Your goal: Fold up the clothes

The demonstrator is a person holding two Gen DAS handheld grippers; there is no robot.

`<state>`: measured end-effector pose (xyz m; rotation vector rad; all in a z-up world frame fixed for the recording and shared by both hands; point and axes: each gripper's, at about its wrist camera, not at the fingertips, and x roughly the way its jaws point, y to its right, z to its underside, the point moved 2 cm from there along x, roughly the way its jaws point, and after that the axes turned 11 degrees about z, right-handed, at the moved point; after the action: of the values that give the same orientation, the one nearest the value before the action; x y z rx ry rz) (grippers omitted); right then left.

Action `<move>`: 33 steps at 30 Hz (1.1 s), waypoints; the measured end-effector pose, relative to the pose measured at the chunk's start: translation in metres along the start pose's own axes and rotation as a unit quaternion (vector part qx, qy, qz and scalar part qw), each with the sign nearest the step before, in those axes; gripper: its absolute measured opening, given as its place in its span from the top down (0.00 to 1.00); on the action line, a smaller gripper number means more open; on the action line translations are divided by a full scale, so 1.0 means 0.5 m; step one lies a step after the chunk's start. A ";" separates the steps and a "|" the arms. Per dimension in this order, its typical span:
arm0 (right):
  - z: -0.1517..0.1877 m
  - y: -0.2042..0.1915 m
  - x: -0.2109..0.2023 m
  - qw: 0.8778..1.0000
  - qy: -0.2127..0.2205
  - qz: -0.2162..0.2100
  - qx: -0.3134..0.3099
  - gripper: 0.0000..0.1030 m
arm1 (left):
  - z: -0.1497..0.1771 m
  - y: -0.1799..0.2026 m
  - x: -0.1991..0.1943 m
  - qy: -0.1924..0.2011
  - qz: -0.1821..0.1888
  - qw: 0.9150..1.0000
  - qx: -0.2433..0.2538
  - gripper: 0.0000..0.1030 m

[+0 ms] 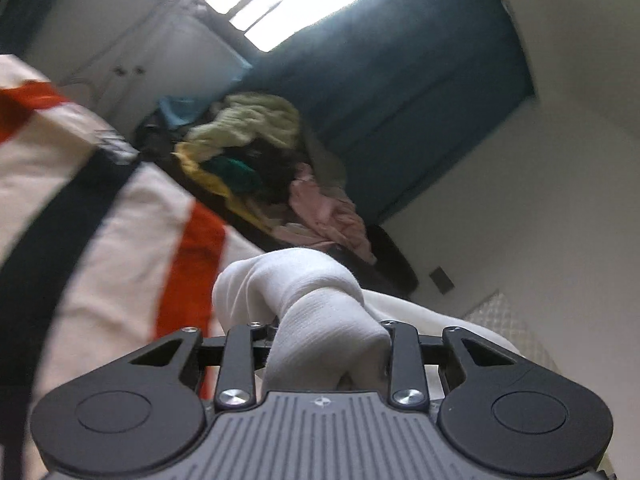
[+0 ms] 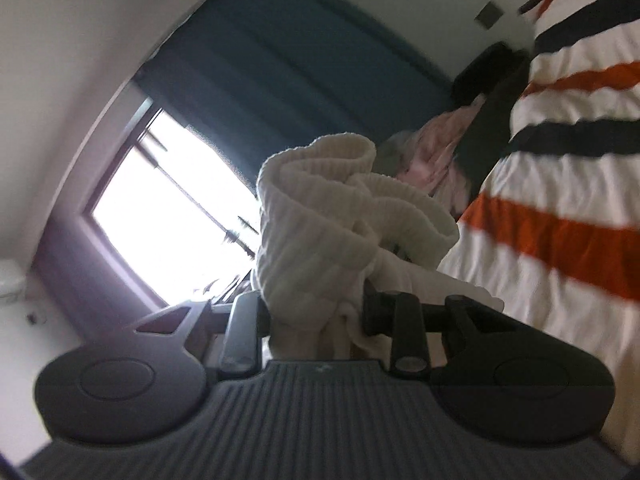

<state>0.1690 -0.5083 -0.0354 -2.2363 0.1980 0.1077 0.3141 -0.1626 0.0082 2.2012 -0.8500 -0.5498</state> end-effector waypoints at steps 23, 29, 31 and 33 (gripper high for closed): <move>0.156 0.324 0.019 0.929 -0.063 0.317 0.179 0.46 | 0.256 -0.156 0.292 -0.192 -0.077 0.969 0.137 0.39; 0.124 0.238 -0.077 0.931 -0.080 0.338 0.111 0.46 | 0.234 -0.048 0.166 -0.212 -0.082 0.952 0.204 0.32; 0.108 0.195 -0.113 0.939 -0.076 0.325 0.082 0.46 | 0.222 0.003 0.123 -0.211 -0.074 0.948 0.228 0.31; 0.089 0.146 -0.143 0.947 -0.068 0.312 0.044 0.45 | 0.209 0.061 0.071 -0.197 -0.070 0.943 0.257 0.26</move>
<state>0.0851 -0.5109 -0.1088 -1.9931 0.8131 0.5782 0.2640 -0.2521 -0.0431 2.6893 -1.1510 -0.9474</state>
